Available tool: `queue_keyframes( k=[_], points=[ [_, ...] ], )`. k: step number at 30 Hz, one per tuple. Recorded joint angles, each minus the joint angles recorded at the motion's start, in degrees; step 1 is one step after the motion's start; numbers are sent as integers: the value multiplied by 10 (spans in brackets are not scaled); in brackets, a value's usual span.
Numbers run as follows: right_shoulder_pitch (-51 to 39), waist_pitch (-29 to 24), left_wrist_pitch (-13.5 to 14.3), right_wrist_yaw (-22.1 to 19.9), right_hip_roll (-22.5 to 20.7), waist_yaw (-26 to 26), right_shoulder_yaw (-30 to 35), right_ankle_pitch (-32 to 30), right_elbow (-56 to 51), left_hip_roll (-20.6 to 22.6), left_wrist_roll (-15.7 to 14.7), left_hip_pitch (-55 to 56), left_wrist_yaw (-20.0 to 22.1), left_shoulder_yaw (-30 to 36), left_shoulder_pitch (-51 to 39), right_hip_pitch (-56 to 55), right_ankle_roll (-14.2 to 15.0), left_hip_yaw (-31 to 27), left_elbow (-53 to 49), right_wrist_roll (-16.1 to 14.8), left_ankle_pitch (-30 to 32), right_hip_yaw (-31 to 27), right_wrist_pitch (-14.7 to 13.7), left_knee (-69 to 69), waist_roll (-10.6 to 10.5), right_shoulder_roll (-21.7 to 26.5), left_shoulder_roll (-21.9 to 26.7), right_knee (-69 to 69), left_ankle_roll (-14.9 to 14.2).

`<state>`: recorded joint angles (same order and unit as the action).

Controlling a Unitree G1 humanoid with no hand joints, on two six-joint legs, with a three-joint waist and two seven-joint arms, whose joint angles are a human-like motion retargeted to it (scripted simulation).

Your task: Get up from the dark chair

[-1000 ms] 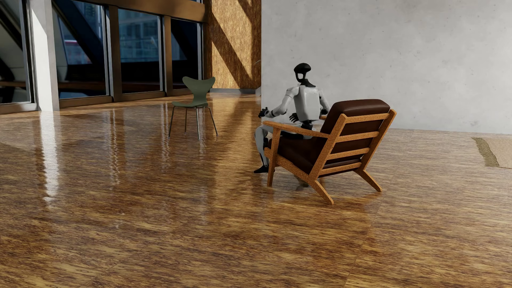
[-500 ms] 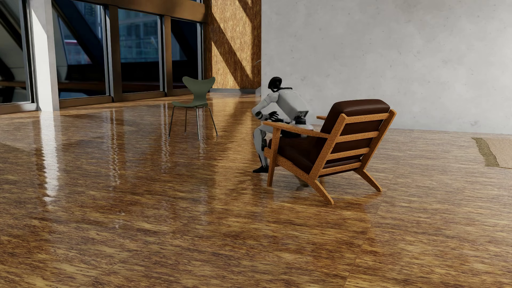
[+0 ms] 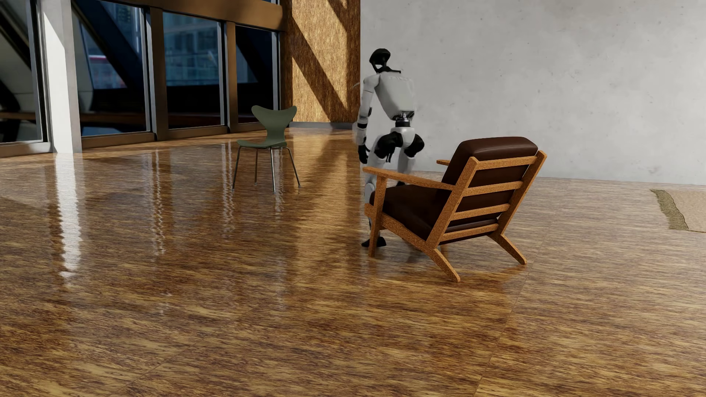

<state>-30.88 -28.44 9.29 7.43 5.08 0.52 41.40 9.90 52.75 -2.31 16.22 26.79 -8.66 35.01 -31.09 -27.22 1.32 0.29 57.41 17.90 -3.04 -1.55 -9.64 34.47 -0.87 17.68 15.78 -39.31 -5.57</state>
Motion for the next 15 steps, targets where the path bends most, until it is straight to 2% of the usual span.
queue_keyframes(
  k=[1, 3, 5, 7, 9, 11, 13, 15],
  points=[
    [36, 27, -14, 16, -6, 1, -24, -14, 10, 6, -18, -58, -8, -22, 35, 54, -7, 6, 20, -16, 17, 14, 8, -66, -3, 1, -5, 59, 7],
    [111, 89, -17, 46, -16, 1, -69, -35, -1, 13, -40, -154, -20, -58, 108, 144, -12, 18, 38, -32, 42, 35, 3, -173, -6, 20, 1, 160, 12],
    [185, 150, -10, 51, -24, 3, -111, -48, -21, 21, -52, -244, -13, -89, 180, 226, -15, 31, 43, -36, 60, 54, -12, -272, -7, 44, 14, 247, 18],
    [235, 201, -7, 51, -26, 3, -150, -56, -19, 24, -57, -284, -7, -126, 224, 279, -13, 42, 59, -44, 53, 71, -17, -305, -7, 59, 19, 308, 17],
    [277, 217, -8, 18, -21, 9, -206, -28, 23, 24, -80, -364, 3, -177, 271, 336, -1, 56, 78, -57, 44, 93, -11, -347, -14, 60, 21, 306, 7],
    [297, 245, -18, -25, -21, 13, -229, -15, 84, 24, -87, -391, 19, -198, 295, 363, -5, 60, 112, -81, 31, 96, 20, -346, -17, 49, 12, 305, 5],
    [301, 260, -24, -39, -21, 15, -244, -9, 129, 23, -89, -408, 22, -207, 302, 381, -4, 64, 137, -88, 25, 101, 37, -346, -17, 42, 6, 306, 3],
    [310, 266, -23, -27, -22, 16, -245, -6, 133, 21, -87, -419, 14, -210, 308, 394, -5, 67, 137, -77, 20, 102, 32, -344, -18, 46, 2, 308, 2]
  ],
)
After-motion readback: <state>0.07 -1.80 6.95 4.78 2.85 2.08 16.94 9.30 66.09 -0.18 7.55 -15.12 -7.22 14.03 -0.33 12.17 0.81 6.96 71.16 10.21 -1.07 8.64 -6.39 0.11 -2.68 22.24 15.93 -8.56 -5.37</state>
